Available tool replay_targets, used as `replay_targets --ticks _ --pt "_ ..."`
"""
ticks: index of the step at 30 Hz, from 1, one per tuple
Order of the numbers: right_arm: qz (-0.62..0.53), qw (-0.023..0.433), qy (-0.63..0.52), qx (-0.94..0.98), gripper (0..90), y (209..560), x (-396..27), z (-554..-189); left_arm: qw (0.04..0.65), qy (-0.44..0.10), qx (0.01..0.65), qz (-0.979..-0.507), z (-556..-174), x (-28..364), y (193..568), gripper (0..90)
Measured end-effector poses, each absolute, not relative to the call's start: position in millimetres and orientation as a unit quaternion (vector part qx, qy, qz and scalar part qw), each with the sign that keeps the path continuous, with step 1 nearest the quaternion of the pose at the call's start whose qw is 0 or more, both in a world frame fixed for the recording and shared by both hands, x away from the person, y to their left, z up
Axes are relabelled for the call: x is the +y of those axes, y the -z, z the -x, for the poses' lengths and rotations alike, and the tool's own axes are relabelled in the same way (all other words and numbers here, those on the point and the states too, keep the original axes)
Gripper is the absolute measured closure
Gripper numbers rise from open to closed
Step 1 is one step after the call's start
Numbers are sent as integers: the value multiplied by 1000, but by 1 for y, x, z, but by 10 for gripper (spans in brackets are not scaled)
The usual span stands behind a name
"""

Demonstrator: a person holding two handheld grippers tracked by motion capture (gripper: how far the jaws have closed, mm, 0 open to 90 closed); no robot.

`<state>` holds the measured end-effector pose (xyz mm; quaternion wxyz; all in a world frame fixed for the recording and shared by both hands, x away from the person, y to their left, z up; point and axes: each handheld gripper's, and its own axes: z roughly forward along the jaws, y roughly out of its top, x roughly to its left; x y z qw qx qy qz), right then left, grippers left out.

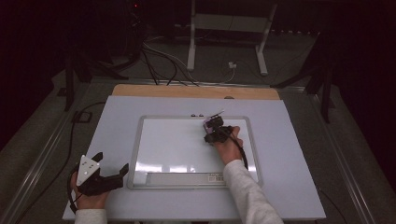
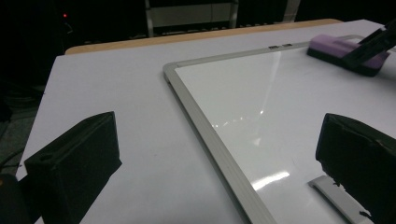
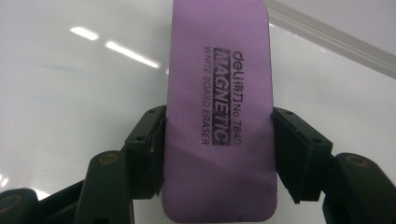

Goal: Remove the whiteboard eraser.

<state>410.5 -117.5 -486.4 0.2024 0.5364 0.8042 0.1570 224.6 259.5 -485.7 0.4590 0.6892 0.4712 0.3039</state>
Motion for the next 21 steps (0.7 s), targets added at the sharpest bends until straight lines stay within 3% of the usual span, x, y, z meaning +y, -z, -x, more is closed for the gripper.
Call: replay_targets --ticks 4,13,16,21 --pt "-532 198 -161 808 405 486 -117 -407 458 -302 472 -690 -226 258 487 7" --pt "-372 156 -198 893 405 486 -12 -368 460 -301 471 -690 -227 259 487 7" --pt "-388 159 -192 887 405 486 -19 -373 462 -302 471 -689 -226 260 486 7" --pt "-489 181 -165 837 405 485 -79 -401 461 -301 471 -689 -226 260 486 7"
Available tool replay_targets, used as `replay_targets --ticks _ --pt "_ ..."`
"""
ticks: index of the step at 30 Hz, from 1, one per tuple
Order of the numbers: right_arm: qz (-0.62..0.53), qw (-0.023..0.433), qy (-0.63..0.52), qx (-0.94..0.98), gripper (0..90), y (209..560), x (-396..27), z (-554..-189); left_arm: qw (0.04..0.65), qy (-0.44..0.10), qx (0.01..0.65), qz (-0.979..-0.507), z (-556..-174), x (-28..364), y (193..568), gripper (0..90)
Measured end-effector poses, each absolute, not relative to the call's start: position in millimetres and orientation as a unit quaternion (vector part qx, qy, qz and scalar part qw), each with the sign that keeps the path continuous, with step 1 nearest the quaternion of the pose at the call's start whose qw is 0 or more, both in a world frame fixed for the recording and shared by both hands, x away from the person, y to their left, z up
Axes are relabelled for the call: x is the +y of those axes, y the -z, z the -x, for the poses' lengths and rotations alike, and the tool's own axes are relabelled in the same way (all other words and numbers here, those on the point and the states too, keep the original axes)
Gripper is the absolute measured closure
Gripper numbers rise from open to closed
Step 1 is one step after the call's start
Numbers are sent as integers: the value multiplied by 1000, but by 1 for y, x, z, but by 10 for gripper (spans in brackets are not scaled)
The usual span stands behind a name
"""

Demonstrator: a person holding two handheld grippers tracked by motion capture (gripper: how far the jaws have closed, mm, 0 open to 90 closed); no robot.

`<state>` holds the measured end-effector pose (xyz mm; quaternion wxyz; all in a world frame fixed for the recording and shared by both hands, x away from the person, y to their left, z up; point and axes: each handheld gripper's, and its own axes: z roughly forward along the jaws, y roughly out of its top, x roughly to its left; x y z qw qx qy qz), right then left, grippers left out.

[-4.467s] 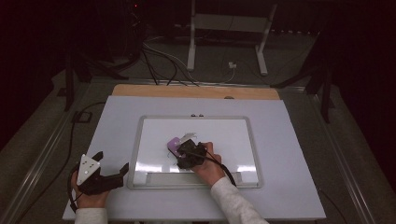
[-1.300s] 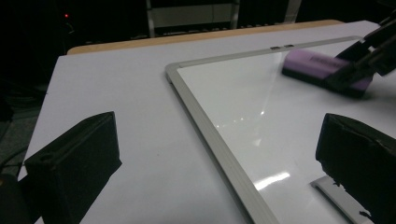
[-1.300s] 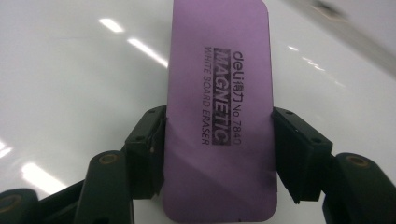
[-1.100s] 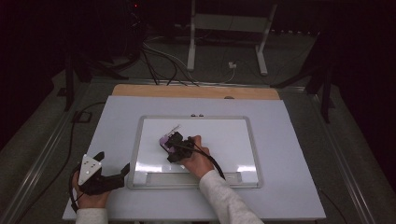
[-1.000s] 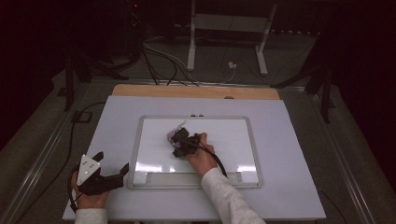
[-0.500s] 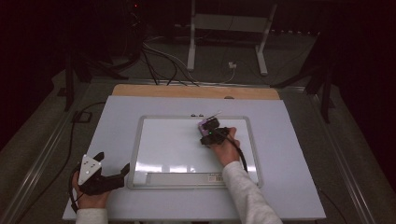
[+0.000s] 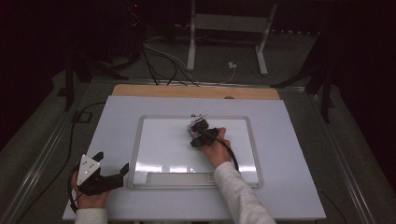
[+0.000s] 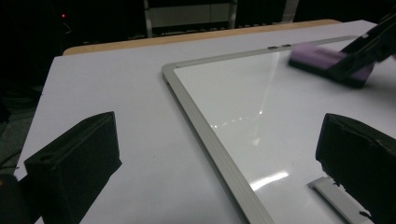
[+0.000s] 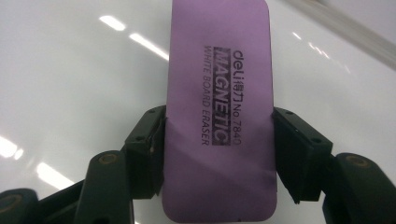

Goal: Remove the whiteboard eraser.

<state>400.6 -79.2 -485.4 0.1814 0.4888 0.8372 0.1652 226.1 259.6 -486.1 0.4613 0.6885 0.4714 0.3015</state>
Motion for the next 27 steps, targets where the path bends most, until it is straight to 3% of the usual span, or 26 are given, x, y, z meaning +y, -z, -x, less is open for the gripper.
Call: replay_targets --ticks 5,12,16,20,27 --pt "-516 191 -157 820 405 485 -103 -409 460 -301 470 -691 -227 257 486 7" --pt "-399 165 -199 880 404 487 -32 -372 459 -300 469 -692 -229 258 487 7" --pt "-367 158 -203 894 404 486 -19 -358 460 -300 468 -692 -229 257 486 7" --pt "-398 169 -196 880 404 487 -38 -367 461 -302 468 -691 -228 257 486 7" --pt "-489 186 -184 832 404 487 -113 -382 459 -301 470 -692 -229 257 487 7"
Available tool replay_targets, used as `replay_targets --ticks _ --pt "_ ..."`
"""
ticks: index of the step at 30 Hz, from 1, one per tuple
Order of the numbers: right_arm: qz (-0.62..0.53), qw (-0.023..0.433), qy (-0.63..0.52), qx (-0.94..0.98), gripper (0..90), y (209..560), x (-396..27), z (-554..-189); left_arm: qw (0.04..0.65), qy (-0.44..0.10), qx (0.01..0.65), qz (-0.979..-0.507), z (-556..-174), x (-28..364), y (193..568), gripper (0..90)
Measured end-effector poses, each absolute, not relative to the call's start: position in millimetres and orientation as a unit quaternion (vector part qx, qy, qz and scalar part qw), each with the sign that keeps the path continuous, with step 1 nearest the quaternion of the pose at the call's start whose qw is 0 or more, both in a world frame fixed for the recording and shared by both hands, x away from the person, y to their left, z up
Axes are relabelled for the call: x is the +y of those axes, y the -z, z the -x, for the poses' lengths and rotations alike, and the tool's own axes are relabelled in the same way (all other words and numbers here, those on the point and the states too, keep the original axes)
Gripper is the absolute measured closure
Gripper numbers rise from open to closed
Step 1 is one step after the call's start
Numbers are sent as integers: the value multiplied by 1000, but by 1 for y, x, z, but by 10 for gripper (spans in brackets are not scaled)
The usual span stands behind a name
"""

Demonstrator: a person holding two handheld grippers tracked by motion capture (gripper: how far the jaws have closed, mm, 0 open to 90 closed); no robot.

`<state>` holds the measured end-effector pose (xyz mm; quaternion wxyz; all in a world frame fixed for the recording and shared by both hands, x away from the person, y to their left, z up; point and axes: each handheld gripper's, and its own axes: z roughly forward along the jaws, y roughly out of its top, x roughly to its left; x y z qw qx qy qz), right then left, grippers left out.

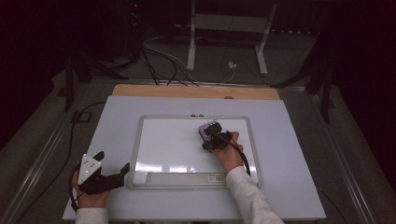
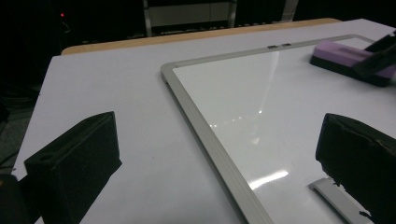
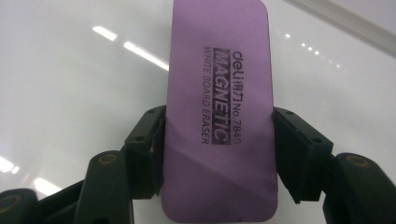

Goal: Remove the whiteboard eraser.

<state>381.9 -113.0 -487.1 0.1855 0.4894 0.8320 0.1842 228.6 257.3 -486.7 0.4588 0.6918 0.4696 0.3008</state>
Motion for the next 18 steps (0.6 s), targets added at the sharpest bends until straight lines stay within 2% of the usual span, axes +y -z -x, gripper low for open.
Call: replay_targets --ticks 2,5,9,13,18 --pt "-483 184 -186 836 404 487 -111 -370 458 -300 468 -693 -229 255 487 7" --pt "-430 180 -207 860 404 488 -84 -327 458 -301 467 -694 -229 254 486 7" --pt "-404 183 -215 870 404 488 -69 -303 458 -301 469 -693 -229 255 487 7" --pt "-411 217 -195 864 404 489 -77 -309 460 -302 469 -691 -227 256 486 7" --pt "-448 206 -201 847 404 489 -97 -318 460 -301 472 -690 -228 258 487 7"
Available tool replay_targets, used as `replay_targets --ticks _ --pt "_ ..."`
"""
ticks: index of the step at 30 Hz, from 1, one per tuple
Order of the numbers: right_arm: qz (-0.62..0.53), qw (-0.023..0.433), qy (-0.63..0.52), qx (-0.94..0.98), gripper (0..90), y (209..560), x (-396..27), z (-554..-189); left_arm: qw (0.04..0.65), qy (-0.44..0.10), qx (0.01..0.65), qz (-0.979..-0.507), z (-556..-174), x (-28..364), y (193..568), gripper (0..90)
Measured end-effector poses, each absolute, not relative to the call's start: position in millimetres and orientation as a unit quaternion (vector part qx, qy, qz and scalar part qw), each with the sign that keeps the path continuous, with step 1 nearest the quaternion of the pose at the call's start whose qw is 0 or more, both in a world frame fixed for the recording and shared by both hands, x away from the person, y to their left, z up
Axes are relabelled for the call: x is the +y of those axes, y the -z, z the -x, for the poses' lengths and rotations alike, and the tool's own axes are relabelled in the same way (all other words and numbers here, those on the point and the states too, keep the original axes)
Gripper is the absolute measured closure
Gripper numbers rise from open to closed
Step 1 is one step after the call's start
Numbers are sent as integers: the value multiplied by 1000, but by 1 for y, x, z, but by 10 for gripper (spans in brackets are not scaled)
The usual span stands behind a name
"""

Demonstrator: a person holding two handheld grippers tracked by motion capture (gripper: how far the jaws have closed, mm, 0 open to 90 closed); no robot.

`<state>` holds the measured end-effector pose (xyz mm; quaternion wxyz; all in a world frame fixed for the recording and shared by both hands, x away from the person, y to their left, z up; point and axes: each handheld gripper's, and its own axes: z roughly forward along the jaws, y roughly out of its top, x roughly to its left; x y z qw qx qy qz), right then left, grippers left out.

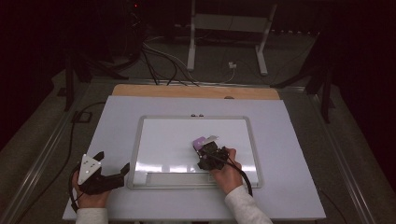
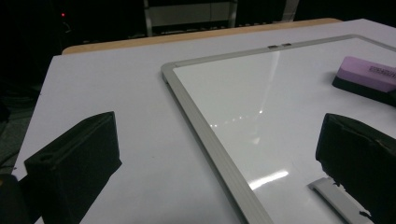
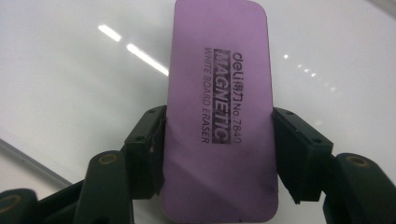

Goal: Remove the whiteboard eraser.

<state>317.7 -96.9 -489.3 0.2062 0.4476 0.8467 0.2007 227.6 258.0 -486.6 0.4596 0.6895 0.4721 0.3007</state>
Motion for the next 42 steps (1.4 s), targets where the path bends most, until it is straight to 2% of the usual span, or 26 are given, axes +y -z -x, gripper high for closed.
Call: replay_targets --ticks 1,3,8,9,19,26,31,35,36,42 --pt "-448 213 -198 846 404 489 -95 -316 460 -301 471 -690 -228 257 486 7" --pt "-431 188 -217 855 404 490 -78 -308 460 -302 469 -691 -228 256 486 7" --pt "-406 199 -220 864 402 490 -59 -301 460 -301 469 -692 -228 256 486 7" --pt "-411 186 -227 863 403 490 -62 -304 461 -301 469 -691 -227 257 486 7" --pt "-485 206 -214 823 401 491 -129 -324 457 -300 469 -693 -228 256 487 7" --pt "-526 215 -208 796 402 492 -158 -333 457 -299 470 -693 -228 256 487 7" --pt "-497 213 -213 813 401 492 -128 -330 455 -299 467 -696 -229 254 487 7" --pt "-445 205 -225 842 401 492 -80 -324 457 -300 468 -695 -228 255 487 7" --pt "-418 200 -231 855 401 493 -57 -321 457 -300 469 -694 -228 255 487 7" --pt "-383 186 -239 873 401 492 -24 -323 459 -300 471 -691 -227 259 487 7"
